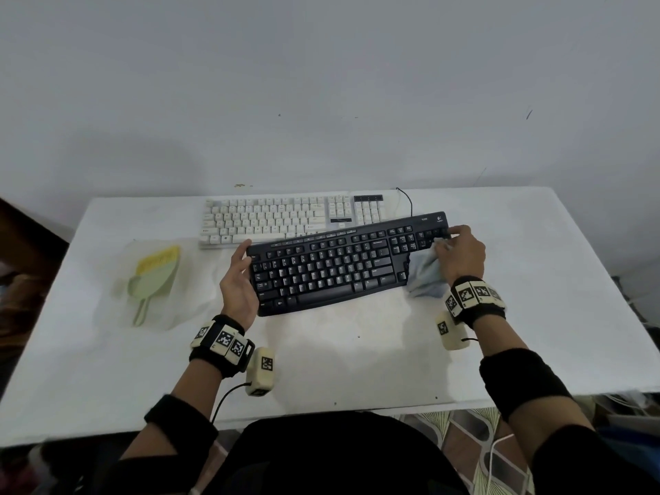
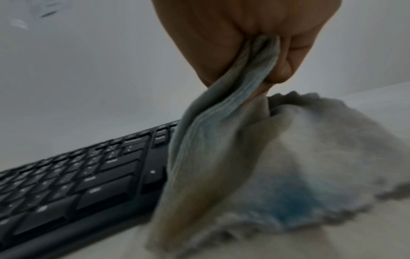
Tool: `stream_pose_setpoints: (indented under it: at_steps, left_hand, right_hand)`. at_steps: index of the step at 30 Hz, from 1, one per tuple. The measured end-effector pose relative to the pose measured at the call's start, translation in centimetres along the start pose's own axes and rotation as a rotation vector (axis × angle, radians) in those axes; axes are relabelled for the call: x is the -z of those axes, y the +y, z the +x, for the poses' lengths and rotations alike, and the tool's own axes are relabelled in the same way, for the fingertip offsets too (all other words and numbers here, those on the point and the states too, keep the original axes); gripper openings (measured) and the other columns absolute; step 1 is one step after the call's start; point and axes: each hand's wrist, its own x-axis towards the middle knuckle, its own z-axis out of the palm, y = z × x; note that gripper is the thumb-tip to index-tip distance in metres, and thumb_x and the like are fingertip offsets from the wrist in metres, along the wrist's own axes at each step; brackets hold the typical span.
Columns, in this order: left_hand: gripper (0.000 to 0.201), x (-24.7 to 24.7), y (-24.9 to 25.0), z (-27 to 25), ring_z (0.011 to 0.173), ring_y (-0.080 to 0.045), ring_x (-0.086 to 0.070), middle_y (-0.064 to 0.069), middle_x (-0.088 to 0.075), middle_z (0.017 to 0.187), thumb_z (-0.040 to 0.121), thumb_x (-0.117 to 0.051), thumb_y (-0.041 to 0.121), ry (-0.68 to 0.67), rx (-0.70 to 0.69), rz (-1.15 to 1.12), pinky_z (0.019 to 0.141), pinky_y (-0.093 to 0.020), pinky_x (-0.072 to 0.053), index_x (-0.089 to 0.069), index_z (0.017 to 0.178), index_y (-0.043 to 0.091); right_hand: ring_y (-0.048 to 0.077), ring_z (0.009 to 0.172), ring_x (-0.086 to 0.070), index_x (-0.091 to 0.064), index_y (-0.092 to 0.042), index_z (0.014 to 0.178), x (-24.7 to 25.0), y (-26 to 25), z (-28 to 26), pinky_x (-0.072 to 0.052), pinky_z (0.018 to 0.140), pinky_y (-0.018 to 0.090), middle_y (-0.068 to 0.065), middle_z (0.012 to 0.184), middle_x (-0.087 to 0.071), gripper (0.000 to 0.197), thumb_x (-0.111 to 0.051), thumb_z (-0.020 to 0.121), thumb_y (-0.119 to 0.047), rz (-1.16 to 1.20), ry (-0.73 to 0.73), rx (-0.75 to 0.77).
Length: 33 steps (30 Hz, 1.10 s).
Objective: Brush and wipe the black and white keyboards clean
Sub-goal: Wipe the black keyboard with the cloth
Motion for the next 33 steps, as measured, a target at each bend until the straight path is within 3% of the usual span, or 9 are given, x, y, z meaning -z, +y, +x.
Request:
stream_pose_setpoints:
  at_steps: [2,4,9,14,19,26,33]
  left_hand:
    - [0.046,-0.1,0.1,0.0,0.098,-0.016,-0.066,-0.002,-0.066,0.110,0.096,-0.050,0.021,0.000,0.003,-0.005,0.082,-0.036,-0.054,-0.056,0.141,0.025]
    - [0.042,0.0,0.0,0.1,0.095,-0.016,-0.067,-0.001,-0.067,0.109,0.099,-0.047,0.018,0.004,-0.002,-0.012,0.083,-0.036,-0.054,-0.056,0.139,0.025]
    - [0.041,0.2,-0.1,0.1,0.101,-0.018,-0.065,-0.002,-0.067,0.111,0.097,-0.050,0.020,0.000,0.007,-0.023,0.087,-0.039,-0.053,-0.057,0.137,0.025]
    - [0.040,0.1,-0.1,0.1,0.090,-0.015,-0.069,0.000,-0.072,0.101,0.101,-0.044,0.017,0.001,-0.009,-0.027,0.078,-0.032,-0.055,-0.055,0.139,0.022]
    - [0.049,0.6,-0.2,0.2,0.107,-0.025,-0.064,-0.009,-0.071,0.116,0.099,-0.048,0.024,0.017,0.006,-0.061,0.092,-0.035,-0.052,-0.053,0.147,0.019]
    - [0.044,0.8,-0.4,0.6,0.110,-0.030,-0.058,-0.010,-0.068,0.112,0.087,-0.057,0.033,0.020,-0.012,-0.048,0.089,-0.042,-0.051,-0.064,0.130,0.026]
    - [0.044,1.2,-0.6,0.8,0.118,-0.033,-0.058,-0.016,-0.066,0.122,0.093,-0.055,0.031,0.009,-0.015,-0.043,0.103,-0.043,-0.047,-0.061,0.135,0.023]
  right_hand:
    - [0.034,0.109,-0.061,-0.054,-0.009,0.123,-0.2,-1.0,-0.5,-0.050,0.085,0.041,0.015,0.114,-0.068,0.029,-0.060,0.095,-0.016,-0.026,0.033,-0.027]
    - [0.026,0.103,-0.063,-0.055,-0.011,0.124,-1.1,-3.1,-2.0,-0.051,0.085,0.036,0.008,0.112,-0.068,0.031,-0.063,0.095,-0.018,0.020,0.005,0.010]
    - [0.008,0.091,-0.062,-0.053,-0.017,0.125,-6.0,-9.0,-8.6,-0.048,0.079,0.017,-0.009,0.109,-0.065,0.034,-0.067,0.094,-0.020,0.109,-0.291,0.264]
    - [0.013,0.094,-0.066,-0.058,-0.016,0.118,-11.1,-14.1,-14.1,-0.057,0.088,0.030,-0.002,0.112,-0.068,0.024,-0.064,0.096,-0.023,0.093,-0.520,0.539]
    - [0.028,0.092,-0.064,-0.066,-0.012,0.108,-14.5,-16.8,-17.6,-0.053,0.076,0.042,0.007,0.107,-0.065,0.015,-0.062,0.095,-0.017,-0.106,-0.596,0.860]
    - [0.032,0.092,-0.063,-0.071,-0.007,0.104,-13.6,-14.9,-16.0,-0.054,0.075,0.042,0.010,0.102,-0.062,0.018,-0.056,0.097,-0.015,-0.324,-0.521,0.795]
    - [0.033,0.089,-0.061,-0.068,-0.008,0.103,-14.7,-16.7,-17.8,-0.045,0.068,0.041,0.010,0.102,-0.056,0.014,-0.059,0.095,-0.014,-0.349,-0.626,0.923]
